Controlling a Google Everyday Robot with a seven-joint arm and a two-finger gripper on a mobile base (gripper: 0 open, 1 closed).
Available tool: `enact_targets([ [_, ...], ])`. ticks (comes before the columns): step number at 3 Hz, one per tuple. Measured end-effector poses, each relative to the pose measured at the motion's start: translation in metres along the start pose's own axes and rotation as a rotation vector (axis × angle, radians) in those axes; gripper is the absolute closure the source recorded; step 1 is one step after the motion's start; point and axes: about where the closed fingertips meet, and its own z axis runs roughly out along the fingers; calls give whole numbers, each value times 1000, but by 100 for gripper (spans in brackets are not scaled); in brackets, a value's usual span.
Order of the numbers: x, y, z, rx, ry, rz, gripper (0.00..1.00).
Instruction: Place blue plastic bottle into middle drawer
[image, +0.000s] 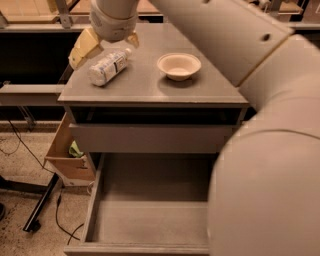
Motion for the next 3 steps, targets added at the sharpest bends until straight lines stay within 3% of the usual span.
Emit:
enact_targets([
  [1, 0, -13, 0, 3, 39, 65, 0],
  [2, -1, -12, -1, 2, 37, 61, 0],
  [3, 2, -17, 1, 10, 22, 131, 0],
])
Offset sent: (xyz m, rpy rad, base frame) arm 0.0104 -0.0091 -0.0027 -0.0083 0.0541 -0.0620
